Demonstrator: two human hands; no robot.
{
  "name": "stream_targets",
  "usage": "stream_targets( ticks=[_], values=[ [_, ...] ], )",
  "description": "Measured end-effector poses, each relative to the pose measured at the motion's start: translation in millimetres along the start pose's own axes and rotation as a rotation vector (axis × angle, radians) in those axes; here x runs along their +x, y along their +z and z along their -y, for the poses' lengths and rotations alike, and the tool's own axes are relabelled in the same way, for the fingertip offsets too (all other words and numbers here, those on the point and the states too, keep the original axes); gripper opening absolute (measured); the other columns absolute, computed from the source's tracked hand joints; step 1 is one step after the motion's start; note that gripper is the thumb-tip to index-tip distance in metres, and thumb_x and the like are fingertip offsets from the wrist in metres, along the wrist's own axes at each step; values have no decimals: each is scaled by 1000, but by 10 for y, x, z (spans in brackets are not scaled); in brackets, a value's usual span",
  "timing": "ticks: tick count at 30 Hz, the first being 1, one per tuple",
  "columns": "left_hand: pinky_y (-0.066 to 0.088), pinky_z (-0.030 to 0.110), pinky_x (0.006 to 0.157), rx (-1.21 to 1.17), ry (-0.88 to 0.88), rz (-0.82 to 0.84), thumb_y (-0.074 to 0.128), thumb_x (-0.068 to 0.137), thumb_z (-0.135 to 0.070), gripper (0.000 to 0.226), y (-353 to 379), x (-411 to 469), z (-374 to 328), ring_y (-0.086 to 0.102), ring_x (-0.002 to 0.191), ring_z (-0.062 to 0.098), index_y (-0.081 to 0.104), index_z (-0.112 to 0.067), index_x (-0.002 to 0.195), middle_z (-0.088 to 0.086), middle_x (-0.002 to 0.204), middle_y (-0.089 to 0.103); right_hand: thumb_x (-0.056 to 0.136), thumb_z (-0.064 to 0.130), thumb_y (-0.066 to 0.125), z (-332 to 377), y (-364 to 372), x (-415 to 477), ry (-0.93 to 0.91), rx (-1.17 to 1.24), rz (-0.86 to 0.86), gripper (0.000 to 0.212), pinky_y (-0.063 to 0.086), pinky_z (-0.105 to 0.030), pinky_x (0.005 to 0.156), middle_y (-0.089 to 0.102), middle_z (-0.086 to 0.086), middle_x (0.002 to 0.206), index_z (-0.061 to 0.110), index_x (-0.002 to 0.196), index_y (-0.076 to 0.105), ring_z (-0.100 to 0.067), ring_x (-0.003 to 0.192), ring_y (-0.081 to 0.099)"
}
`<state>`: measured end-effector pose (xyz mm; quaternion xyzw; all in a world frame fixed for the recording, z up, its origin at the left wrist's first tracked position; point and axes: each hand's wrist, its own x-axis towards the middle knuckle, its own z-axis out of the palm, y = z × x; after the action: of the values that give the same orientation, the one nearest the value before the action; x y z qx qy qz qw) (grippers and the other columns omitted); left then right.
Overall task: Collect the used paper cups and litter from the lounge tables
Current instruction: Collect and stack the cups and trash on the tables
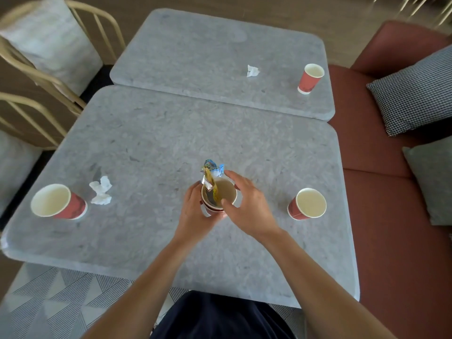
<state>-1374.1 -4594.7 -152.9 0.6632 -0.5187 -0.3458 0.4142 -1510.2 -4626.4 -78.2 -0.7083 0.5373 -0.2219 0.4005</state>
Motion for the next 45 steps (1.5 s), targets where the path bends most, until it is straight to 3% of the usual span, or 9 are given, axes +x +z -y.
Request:
stream_targets(
  ticks=[2, 5, 7, 17, 28, 31, 37, 42, 45],
  values=[
    [47, 38, 98, -19, -13, 7, 85, 62, -26, 64, -22, 12, 28, 48, 121, 11, 50, -35, 114, -28, 119, 42, 84, 6, 60, -9, -10, -2, -6, 10, 10, 62, 24, 2, 93, 45, 9, 140, 23, 140, 40, -9, 126, 40],
    [48, 41, 98, -45, -19, -2, 75, 56, -45, 70, -42, 30, 91, 47, 123, 12, 49, -33, 120, -28, 121, 43, 84, 11, 62, -83, -4, -13, 25, 40, -15, 62, 34, -22, 106, 44, 10, 140, 24, 139, 37, -9, 128, 39],
    [48, 42, 98, -46, -22, -15, 78, 57, -42, 69, -47, 38, 135, 47, 124, 11, 48, -36, 119, -28, 120, 43, 84, 11, 63, -155, 12, -24, 41, 49, -63, 60, 39, -31, 106, 47, 9, 137, 22, 137, 39, -9, 128, 42],
    [50, 34, 96, -58, -42, -17, 88, 64, -19, 68, -35, 19, 386, 50, 119, 5, 51, -30, 119, -22, 120, 45, 85, 8, 60, -404, 119, -96, 120, 66, -114, 51, 47, -28, 95, 53, 6, 128, 21, 130, 42, -6, 117, 48],
    [47, 46, 99, 3, -15, -40, 83, 61, -33, 66, -71, 15, 406, 48, 124, 20, 49, -31, 117, -8, 123, 47, 87, 5, 56, -545, 105, -154, 182, 89, -166, 48, 47, -24, 88, 56, 4, 125, 19, 131, 43, -7, 113, 52],
    [46, 47, 100, 6, -63, -32, 82, 58, -41, 77, -53, 21, 441, 47, 125, 21, 52, -16, 125, -4, 128, 46, 86, 4, 56, -598, 67, -188, 200, 75, -214, 47, 47, -29, 93, 56, 4, 126, 19, 130, 45, -8, 114, 51],
    [43, 45, 106, -34, -97, 15, 79, 49, -54, 101, -90, -25, 427, 46, 128, 19, 43, -14, 135, -6, 134, 36, 86, 4, 59, -708, -145, -250, 214, 14, -309, 44, 41, -32, 98, 54, 5, 123, 14, 127, 47, -20, 113, 51],
    [39, 36, 110, -107, -121, -59, 80, 46, -54, 123, -162, -131, 290, 41, 116, -16, 26, -9, 146, 3, 142, 25, 83, 4, 62, -833, -364, -280, 224, -98, -382, 47, 40, -44, 100, 51, 2, 107, 11, 128, 49, -29, 111, 50],
    [40, 39, 109, -139, -126, -127, 77, 46, -58, 124, -186, -158, 265, 43, 124, 3, 24, -11, 148, 5, 147, 20, 82, 5, 64, -918, -466, -292, 223, -121, -417, 50, 35, -31, 102, 54, -8, 118, 11, 129, 49, -27, 117, 45]
  ],
)
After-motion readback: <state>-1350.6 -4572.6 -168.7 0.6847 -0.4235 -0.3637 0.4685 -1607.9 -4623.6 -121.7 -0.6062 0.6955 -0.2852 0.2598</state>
